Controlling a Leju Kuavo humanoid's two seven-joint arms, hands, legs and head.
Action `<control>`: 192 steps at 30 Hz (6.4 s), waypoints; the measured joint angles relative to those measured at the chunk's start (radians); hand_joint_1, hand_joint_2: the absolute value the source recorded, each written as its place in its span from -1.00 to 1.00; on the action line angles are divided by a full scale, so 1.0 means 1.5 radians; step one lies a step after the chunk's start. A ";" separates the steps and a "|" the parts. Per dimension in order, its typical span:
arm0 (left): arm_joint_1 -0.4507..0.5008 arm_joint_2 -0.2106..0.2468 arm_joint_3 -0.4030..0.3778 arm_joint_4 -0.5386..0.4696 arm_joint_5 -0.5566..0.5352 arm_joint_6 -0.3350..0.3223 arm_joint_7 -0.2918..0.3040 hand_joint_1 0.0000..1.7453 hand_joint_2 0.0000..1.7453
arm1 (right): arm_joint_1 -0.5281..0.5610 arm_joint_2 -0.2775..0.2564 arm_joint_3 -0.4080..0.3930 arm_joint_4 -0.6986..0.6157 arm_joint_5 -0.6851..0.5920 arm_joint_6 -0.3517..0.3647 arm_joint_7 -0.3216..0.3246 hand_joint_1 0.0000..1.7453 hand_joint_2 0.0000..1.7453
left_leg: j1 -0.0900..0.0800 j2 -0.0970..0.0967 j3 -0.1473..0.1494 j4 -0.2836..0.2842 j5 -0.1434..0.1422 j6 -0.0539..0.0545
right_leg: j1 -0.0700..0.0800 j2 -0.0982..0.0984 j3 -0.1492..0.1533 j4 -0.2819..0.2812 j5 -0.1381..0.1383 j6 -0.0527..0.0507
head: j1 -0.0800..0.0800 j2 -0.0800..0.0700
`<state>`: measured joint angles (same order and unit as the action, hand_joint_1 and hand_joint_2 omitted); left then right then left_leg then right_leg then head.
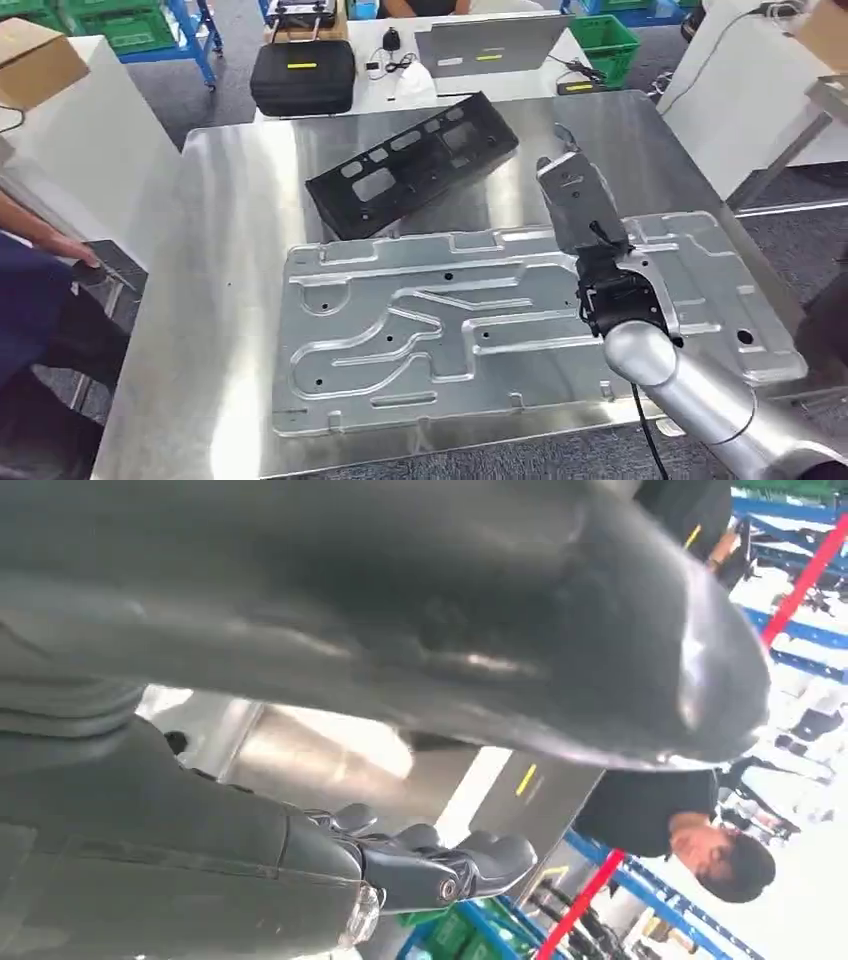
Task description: Take the parts from the cabinet and place them on the table.
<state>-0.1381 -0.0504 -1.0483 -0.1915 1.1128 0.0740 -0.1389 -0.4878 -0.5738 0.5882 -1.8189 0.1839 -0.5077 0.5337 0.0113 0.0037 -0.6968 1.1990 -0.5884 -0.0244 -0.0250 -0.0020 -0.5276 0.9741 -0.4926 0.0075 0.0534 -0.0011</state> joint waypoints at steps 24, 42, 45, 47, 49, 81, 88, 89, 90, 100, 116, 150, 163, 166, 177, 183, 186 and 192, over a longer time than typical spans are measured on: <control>0.001 -0.011 0.002 0.002 0.028 -0.008 0.002 -1.00 -1.00 | 0.198 -0.026 -0.134 -0.080 0.024 -0.003 -0.079 -1.00 -1.00 | -0.029 0.001 0.037 -0.122 0.109 0.052 | 0.032 -0.005 0.069 -0.014 -0.051 -0.011 | 0.023 0.000; 0.008 -0.003 0.002 0.005 0.045 -0.009 0.009 -1.00 -1.00 | 0.371 -0.004 -0.242 -0.072 -0.094 -0.077 -0.208 -1.00 -1.00 | 0.002 -0.012 0.120 -0.106 0.016 0.026 | 0.000 -0.015 -0.077 0.026 0.059 0.029 | -0.001 0.000; 0.005 -0.003 0.002 0.005 0.049 -0.010 0.009 -1.00 -1.00 | 0.410 0.006 -0.267 -0.049 -0.123 -0.080 -0.231 -1.00 -1.00 | -0.001 -0.011 0.096 -0.106 0.039 0.041 | 0.000 -0.005 -0.094 0.105 -0.051 0.034 | 0.009 0.000; 0.005 -0.004 0.002 0.005 0.049 -0.009 0.008 -1.00 -1.00 | 0.415 0.016 -0.275 -0.033 -0.132 -0.083 -0.243 -1.00 -1.00 | -0.009 -0.011 0.075 -0.106 0.056 0.045 | 0.001 -0.005 -0.100 0.189 -0.112 0.030 | 0.019 0.000; 0.004 -0.006 0.002 0.005 0.047 -0.007 0.003 -1.00 -1.00 | 0.425 0.027 -0.281 -0.013 -0.149 -0.087 -0.255 -1.00 -1.00 | -0.017 -0.009 0.052 -0.106 0.070 0.049 | 0.007 -0.004 -0.085 0.215 -0.086 0.019 | 0.026 0.000; 0.007 -0.003 -0.001 0.005 0.021 0.000 0.000 -1.00 -1.00 | 0.378 0.140 -0.239 0.617 -0.357 0.008 -0.329 -1.00 1.00 | -0.005 -0.006 0.071 -0.093 0.047 0.030 | 0.012 -0.004 -0.053 0.143 -0.061 0.011 | 0.032 0.000; 0.005 -0.005 -0.002 0.005 0.016 0.002 -0.002 -1.00 -1.00 | 0.312 0.213 -0.213 0.853 -0.415 0.069 -0.346 -1.00 -1.00 | -0.004 -0.003 0.071 -0.102 0.059 0.008 | 0.022 -0.001 -0.002 0.015 -0.019 -0.009 | 0.032 0.000; 0.005 -0.003 -0.002 0.005 0.016 0.003 -0.002 -1.00 -1.00 | 0.306 0.224 -0.209 0.872 -0.414 0.071 -0.341 -1.00 -1.00 | -0.004 -0.002 0.068 -0.094 0.050 0.006 | 0.018 0.000 0.004 0.007 -0.012 -0.008 | 0.030 0.000; 0.005 -0.003 -0.002 0.005 0.015 0.003 -0.002 -1.00 -1.00 | 0.299 0.233 -0.206 0.890 -0.413 0.071 -0.334 -1.00 -1.00 | -0.004 -0.003 0.056 -0.068 0.026 0.004 | 0.018 0.005 0.004 0.003 -0.008 -0.013 | 0.021 0.000; 0.003 -0.014 -0.030 0.004 -0.028 0.015 0.004 -1.00 -1.00 | 0.274 0.260 -0.191 0.998 -0.453 0.069 -0.246 -1.00 -1.00 | 0.001 -0.076 0.093 -0.106 0.039 0.014 | 0.018 0.059 -0.017 0.028 -0.011 -0.005 | 0.000 0.000; 0.008 -0.001 -0.034 0.006 0.010 0.016 0.006 -1.00 -1.00 | 0.269 0.278 -0.150 1.028 -0.430 0.057 -0.259 -1.00 -1.00 | -0.002 0.070 0.109 -0.119 0.031 0.012 | 0.014 -0.038 -0.027 0.021 0.001 0.015 | 0.030 0.000; 0.008 0.005 -0.034 -0.001 0.004 0.027 -0.002 -1.00 -1.00 | 0.274 0.303 -0.128 1.048 -0.451 0.066 -0.258 -1.00 -1.00 | 0.005 0.046 0.130 -0.113 0.007 -0.004 | 0.014 -0.018 -0.032 0.020 0.010 -0.005 | 0.026 0.000; 0.006 -0.013 -0.053 -0.003 -0.044 0.045 0.007 -1.00 -1.00 | 0.264 0.304 -0.133 1.053 -0.528 0.068 -0.215 -1.00 -1.00 | 0.005 -0.074 0.078 -0.097 0.045 0.013 | 0.007 0.096 -0.038 0.033 -0.001 0.007 | 0.001 0.000; 0.007 -0.016 -0.056 -0.002 -0.043 0.049 0.009 -1.00 -1.00 | 0.265 0.304 -0.132 1.055 -0.534 0.066 -0.208 -1.00 -1.00 | 0.007 -0.036 0.091 -0.109 0.046 0.024 | 0.009 0.069 -0.046 0.049 -0.010 0.018 | 0.006 0.000; 0.011 -0.013 -0.062 0.000 -0.042 0.057 0.021 -1.00 -1.00 | 0.265 0.292 -0.132 1.056 -0.538 0.070 -0.231 -1.00 -1.00 | -0.005 0.068 0.111 -0.111 0.022 0.019 | 0.024 -0.050 -0.048 0.035 0.008 0.001 | 0.029 0.000; 0.008 -0.013 -0.063 -0.002 -0.042 0.060 0.012 -1.00 -1.00 | 0.264 0.293 -0.132 1.058 -0.541 0.071 -0.226 -1.00 -1.00 | -0.003 -0.002 0.080 -0.026 -0.034 0.004 | 0.016 -0.011 -0.033 0.012 0.016 -0.018 | 0.013 0.000; 0.006 -0.013 -0.063 -0.002 -0.042 0.060 0.011 -1.00 -1.00 | 0.263 0.294 -0.132 1.058 -0.542 0.071 -0.224 -1.00 -1.00 | -0.003 -0.005 0.019 0.074 -0.058 0.002 | 0.018 0.018 -0.029 0.013 0.012 -0.022 | 0.005 0.000; 0.005 -0.015 -0.063 -0.002 -0.043 0.058 0.013 -1.00 -1.00 | 0.262 0.295 -0.132 1.060 -0.543 0.071 -0.223 -1.00 -1.00 | 0.009 -0.074 0.081 -0.096 0.042 0.005 | 0.012 0.077 -0.034 0.036 -0.005 -0.001 | -0.004 0.000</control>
<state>-0.1299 -0.0732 -1.1429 -0.1946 1.0487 0.1614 -0.1190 -0.0945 -0.1308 0.3899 -0.2285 -0.6313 -0.4017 0.1991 0.0248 -0.1076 -0.5750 1.0552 -0.5250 -0.0176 -0.0072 0.1131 -0.5789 1.0282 -0.5000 0.0057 0.0477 -0.0011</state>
